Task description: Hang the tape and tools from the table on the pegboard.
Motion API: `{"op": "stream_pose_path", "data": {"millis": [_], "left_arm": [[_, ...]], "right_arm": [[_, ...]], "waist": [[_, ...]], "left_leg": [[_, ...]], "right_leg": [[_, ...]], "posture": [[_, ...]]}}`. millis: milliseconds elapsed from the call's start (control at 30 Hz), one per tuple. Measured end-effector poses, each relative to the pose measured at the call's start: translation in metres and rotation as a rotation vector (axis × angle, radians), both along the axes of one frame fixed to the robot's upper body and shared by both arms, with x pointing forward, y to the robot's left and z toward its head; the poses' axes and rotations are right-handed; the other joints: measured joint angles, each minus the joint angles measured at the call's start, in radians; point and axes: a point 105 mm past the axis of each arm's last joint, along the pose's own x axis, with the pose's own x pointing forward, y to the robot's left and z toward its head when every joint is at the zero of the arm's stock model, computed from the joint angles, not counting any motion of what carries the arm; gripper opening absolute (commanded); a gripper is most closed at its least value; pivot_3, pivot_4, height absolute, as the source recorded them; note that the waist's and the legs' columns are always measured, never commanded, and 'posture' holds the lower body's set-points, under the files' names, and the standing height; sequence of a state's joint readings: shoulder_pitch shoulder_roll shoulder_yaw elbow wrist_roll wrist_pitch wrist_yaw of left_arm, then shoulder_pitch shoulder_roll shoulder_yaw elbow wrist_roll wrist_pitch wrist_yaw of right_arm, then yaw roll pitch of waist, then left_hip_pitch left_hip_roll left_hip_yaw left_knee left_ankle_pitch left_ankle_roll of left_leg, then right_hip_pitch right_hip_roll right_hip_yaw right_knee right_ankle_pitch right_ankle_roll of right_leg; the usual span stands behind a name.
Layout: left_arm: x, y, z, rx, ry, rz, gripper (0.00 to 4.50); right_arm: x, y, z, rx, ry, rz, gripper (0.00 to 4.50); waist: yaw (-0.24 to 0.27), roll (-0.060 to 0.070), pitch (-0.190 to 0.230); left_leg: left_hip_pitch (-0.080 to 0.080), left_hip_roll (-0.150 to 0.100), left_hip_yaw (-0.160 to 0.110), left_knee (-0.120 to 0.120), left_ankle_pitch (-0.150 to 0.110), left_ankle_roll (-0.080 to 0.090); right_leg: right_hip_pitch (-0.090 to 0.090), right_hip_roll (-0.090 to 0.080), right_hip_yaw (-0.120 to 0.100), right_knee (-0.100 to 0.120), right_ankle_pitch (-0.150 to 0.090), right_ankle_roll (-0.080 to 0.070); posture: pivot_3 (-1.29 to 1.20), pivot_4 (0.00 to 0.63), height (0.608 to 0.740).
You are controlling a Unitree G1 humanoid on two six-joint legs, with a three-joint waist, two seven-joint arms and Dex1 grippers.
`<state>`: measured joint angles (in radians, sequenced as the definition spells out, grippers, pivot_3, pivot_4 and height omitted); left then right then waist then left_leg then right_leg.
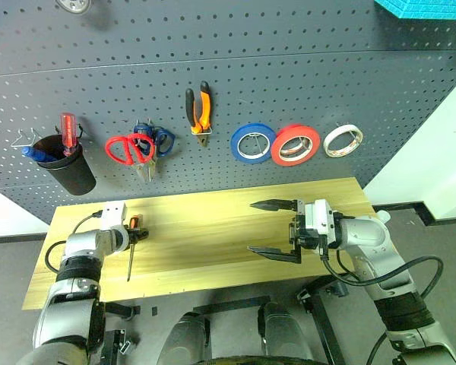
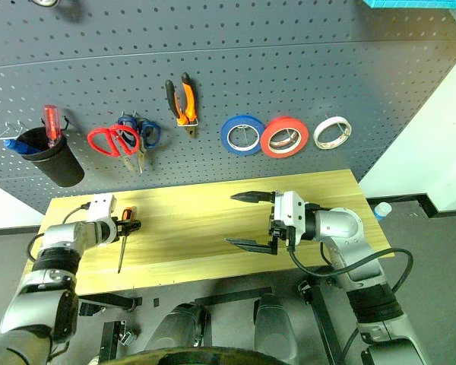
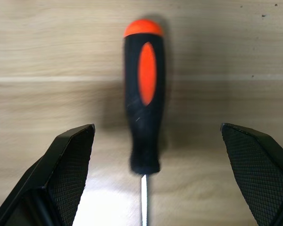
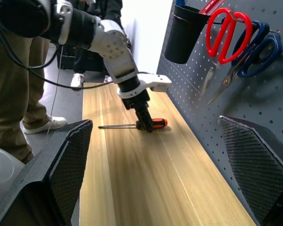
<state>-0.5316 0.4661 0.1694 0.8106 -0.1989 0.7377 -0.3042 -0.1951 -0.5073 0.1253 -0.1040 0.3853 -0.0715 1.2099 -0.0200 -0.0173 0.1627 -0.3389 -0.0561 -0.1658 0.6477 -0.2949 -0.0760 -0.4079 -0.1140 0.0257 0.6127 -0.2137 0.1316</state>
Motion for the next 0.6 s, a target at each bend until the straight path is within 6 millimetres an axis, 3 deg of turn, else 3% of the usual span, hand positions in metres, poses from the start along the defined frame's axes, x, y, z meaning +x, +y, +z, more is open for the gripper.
{"op": "stream_pose_path", "data": {"millis": [100, 467, 500, 600], "left_arm": [[-0.0001, 0.0024, -0.0057, 0.005, 0.025, 0.015, 4.46], [0.0033, 0.0054, -0.0077, 0.025, 0.028, 0.018, 0.82], [0.0034, 0.0056, -0.0074, 0.024, 0.026, 0.016, 0.59], [0.0012, 0.0054, -0.0072, 0.018, -0.007, -0.016, 0.56]], "right_arm": [[0.0003, -0.0005, -0.0004, -0.001, 0.000, -0.007, 4.50], [-0.0007, -0.0044, -0.0028, -0.014, -0.013, -0.021, 4.50], [-0.0007, -0.0045, -0.0030, -0.015, -0.013, -0.022, 4.50], [-0.0003, -0.0043, -0.0024, -0.014, -0.019, -0.024, 4.50]], "waist": [[0.001, 0.000, 0.000], [0.001, 0.000, 0.000], [0.001, 0.000, 0.000], [-0.003, 0.000, 0.000]], "left_leg": [[0.000, 0.000, 0.000, 0.000, 0.000, 0.000], [0.000, 0.000, 0.000, 0.000, 0.000, 0.000], [0.000, 0.000, 0.000, 0.000, 0.000, 0.000], [0.000, 0.000, 0.000, 0.000, 0.000, 0.000]], "right_leg": [[0.000, 0.000, 0.000, 0.000, 0.000, 0.000], [0.000, 0.000, 0.000, 0.000, 0.000, 0.000], [0.000, 0.000, 0.000, 0.000, 0.000, 0.000], [0.000, 0.000, 0.000, 0.000, 0.000, 0.000]], "posture": [[-0.04, 0.099, 0.738], [-0.04, 0.103, 0.738], [-0.04, 0.103, 0.738], [-0.04, 0.102, 0.738]]}}
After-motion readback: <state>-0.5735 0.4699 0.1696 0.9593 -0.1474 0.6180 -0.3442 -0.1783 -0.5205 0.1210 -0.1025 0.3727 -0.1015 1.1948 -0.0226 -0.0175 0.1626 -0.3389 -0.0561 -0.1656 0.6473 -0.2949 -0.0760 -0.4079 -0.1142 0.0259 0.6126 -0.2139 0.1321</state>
